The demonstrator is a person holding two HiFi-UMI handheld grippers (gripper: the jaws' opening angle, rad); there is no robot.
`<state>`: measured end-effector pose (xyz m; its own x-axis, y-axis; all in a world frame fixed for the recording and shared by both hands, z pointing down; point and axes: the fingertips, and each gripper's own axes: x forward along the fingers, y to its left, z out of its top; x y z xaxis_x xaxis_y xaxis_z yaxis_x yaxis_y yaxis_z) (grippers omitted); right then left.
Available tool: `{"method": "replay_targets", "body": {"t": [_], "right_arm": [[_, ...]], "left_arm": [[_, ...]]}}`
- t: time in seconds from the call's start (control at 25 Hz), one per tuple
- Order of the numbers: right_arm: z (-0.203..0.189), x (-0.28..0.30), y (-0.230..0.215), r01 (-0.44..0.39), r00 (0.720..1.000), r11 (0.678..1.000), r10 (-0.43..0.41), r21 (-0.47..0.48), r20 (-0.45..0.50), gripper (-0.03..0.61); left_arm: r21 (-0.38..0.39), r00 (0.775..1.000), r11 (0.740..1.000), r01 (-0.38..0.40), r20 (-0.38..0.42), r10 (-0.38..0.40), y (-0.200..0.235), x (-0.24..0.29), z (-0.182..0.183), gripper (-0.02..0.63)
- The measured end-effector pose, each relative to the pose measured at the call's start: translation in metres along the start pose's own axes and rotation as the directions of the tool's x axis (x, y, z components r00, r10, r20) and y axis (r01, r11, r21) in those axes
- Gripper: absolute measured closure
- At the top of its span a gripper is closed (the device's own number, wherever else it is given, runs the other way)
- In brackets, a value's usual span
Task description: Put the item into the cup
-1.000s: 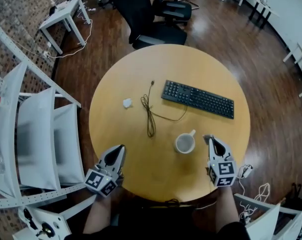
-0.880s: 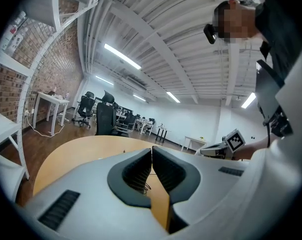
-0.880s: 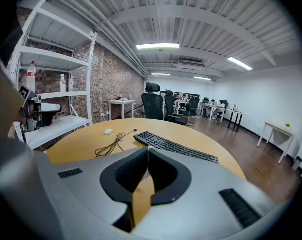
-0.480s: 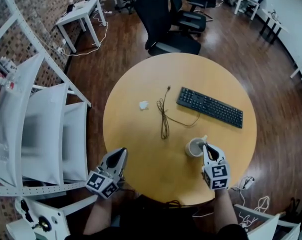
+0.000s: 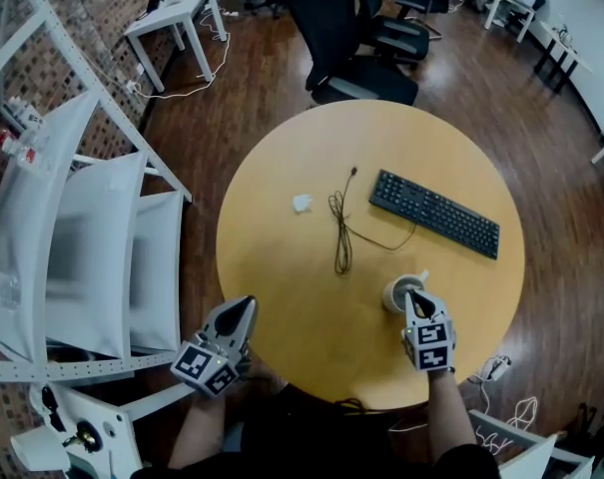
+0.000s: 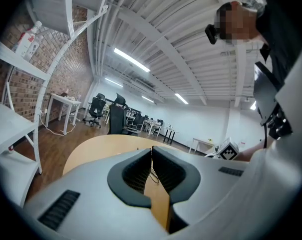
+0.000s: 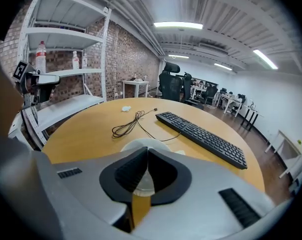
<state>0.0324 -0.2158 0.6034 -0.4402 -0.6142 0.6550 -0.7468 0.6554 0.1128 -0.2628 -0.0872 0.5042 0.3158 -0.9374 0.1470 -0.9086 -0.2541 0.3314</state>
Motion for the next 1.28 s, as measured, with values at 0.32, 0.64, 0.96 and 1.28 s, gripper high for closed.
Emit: {"method": "replay_targets", "body": {"t": [0.32,0.64,0.96,1.28], "right_arm": [[-0.009,0.008,0.0,-0.019,1.0,0.999,0.021,0.05,-0.02,0.526],[-0.008,0.008,-0.004,-0.017,1.0,0.997,0.017,0.077,0.008,0.525],[0.021,-0.018,-0.021,0.019,0.988,0.989,-0.041,0.144,0.151,0.525],[0.039,-0.085,-0.051,0.082,0.927,0.97,-0.158,0.227,0.34,0.525]], "left_arm": [[-0.014,1.0,1.0,0.0,-0.018,0.0,-0.001,0.0,-0.008,0.613],[0.0,1.0,1.0,0.002,-0.028,-0.003,-0.002,0.002,-0.006,0.614],[0.046,0.999,0.998,0.051,-0.001,-0.051,0.001,0.018,0.009,0.613],[0.091,0.988,0.985,0.149,0.021,-0.151,-0.017,0.036,0.034,0.614]]}}
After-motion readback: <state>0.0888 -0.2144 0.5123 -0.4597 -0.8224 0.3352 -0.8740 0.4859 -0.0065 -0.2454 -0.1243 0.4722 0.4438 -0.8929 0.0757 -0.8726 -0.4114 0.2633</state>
